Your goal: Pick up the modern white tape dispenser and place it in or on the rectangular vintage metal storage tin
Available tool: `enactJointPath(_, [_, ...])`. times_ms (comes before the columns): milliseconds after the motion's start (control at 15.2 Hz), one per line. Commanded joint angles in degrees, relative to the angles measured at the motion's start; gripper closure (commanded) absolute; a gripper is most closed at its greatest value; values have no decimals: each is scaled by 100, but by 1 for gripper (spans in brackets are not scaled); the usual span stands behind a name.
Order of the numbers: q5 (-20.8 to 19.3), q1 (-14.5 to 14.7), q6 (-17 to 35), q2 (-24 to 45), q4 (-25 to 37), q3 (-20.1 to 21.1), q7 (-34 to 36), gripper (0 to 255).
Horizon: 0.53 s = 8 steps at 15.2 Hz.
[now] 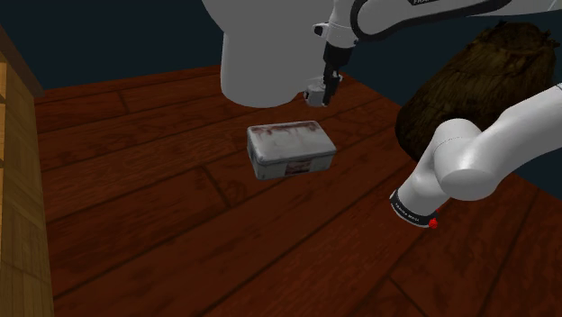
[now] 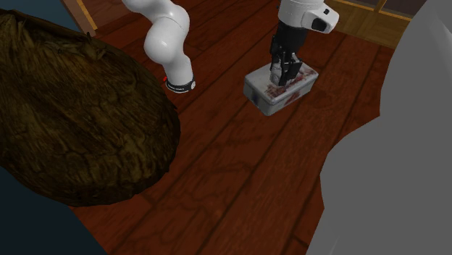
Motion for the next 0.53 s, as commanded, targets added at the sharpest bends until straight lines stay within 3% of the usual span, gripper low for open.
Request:
enactJointPath(0, [128,147,-49,5,21,241,312,255])
enactJointPath(462, [531,619,-72,159,120,980,1278,255])
